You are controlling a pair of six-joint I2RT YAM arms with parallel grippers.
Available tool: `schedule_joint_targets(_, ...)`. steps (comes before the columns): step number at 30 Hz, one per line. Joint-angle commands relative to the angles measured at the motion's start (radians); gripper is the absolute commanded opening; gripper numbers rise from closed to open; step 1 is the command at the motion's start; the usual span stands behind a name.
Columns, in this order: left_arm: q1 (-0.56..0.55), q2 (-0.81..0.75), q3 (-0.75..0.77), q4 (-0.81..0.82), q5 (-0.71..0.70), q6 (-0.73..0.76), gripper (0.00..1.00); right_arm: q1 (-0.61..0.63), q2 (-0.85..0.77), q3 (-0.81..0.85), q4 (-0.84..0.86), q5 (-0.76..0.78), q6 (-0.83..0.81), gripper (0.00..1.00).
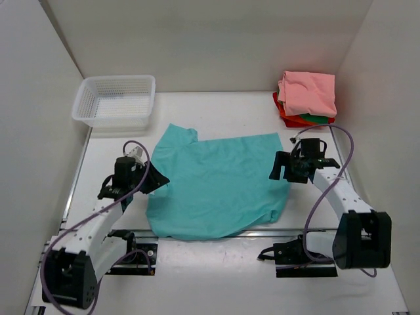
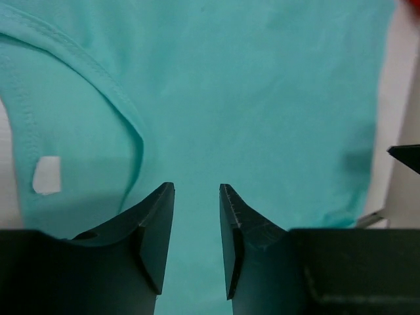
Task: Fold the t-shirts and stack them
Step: Flatten out the tshirt
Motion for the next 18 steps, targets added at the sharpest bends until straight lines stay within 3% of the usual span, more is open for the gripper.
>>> schedule_joint_targets(1, -0.043, 0.127, 0.112, -0.062, -0.124, 0.084, 0.45, -0.013, 0.100, 0.013, -0.004, 0.062, -0.033, 0.77)
schedule_joint_targets(4, -0.043, 0.233, 0.148, -0.032, -0.133, 0.113, 0.49, -0.010, 0.170, 0.024, 0.019, 0.071, -0.037, 0.78)
schedule_joint_targets(7, -0.063, 0.357, 0.213, 0.011, -0.159, 0.118, 0.43, 0.003, 0.254, 0.060, 0.022, 0.080, -0.028, 0.72)
schedule_joint_targets(8, -0.063, 0.421, 0.232, 0.013, -0.174, 0.116, 0.40, 0.009, 0.274, 0.068, 0.026, 0.067, -0.033, 0.66)
schedule_joint_targets(10, -0.083, 0.535, 0.339, 0.008, -0.187, 0.132, 0.37, 0.012, 0.353, 0.120, 0.022, 0.054, -0.031, 0.40)
schedule_joint_targets(11, -0.085, 0.617, 0.373, 0.002, -0.190, 0.144, 0.31, 0.009, 0.372, 0.129, 0.023, 0.042, -0.021, 0.22)
schedule_joint_targets(13, -0.088, 0.752, 0.517, -0.029, -0.190, 0.167, 0.12, 0.010, 0.474, 0.218, 0.017, 0.039, -0.025, 0.00)
schedule_joint_targets(14, -0.079, 0.843, 0.593, -0.053, -0.225, 0.184, 0.00, 0.007, 0.530, 0.288, 0.025, 0.047, -0.020, 0.00)
schedule_joint_targets(18, -0.052, 1.136, 0.943, -0.165, -0.249, 0.217, 0.00, 0.000, 0.709, 0.583, -0.093, 0.128, -0.040, 0.00)
